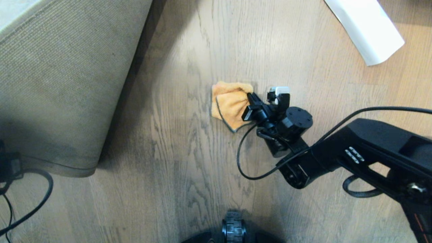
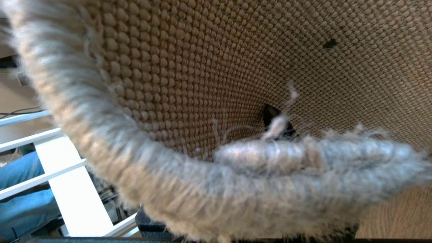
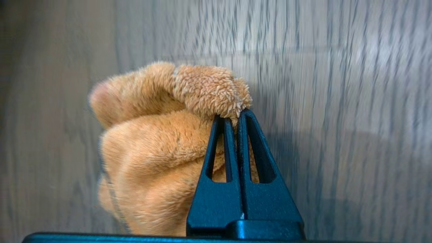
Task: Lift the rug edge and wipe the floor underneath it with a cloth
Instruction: Wipe the floor under the carpet with a rag
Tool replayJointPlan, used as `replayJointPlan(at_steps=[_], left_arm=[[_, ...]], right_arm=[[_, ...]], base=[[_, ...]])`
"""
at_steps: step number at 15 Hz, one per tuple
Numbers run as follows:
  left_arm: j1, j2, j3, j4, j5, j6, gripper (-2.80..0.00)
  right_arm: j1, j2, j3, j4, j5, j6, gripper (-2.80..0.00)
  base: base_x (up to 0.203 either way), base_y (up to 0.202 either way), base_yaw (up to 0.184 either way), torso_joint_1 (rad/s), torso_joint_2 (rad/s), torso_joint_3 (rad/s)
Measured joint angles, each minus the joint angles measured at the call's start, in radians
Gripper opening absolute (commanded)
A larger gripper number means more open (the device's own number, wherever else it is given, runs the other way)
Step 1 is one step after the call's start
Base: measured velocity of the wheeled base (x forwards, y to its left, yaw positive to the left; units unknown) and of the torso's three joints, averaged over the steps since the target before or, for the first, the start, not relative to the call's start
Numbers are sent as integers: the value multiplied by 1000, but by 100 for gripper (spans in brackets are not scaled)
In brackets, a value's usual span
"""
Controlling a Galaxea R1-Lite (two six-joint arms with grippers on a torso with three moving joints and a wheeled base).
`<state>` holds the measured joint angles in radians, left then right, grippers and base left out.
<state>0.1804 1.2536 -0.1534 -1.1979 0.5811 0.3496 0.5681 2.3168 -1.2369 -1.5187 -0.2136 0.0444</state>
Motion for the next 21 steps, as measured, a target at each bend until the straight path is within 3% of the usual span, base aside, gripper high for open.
replayJointPlan(at_steps=[10, 21], left_arm=[[0, 0, 0, 0, -1, 0, -280], [0, 0, 0, 1, -2, 0, -280]], right_arm=[[-9, -217, 185, -3, 3, -13, -280], [-252, -294, 241, -3, 13, -35, -280]], base=[[0, 0, 0, 0, 0, 0], [0, 0, 0, 0, 0, 0]])
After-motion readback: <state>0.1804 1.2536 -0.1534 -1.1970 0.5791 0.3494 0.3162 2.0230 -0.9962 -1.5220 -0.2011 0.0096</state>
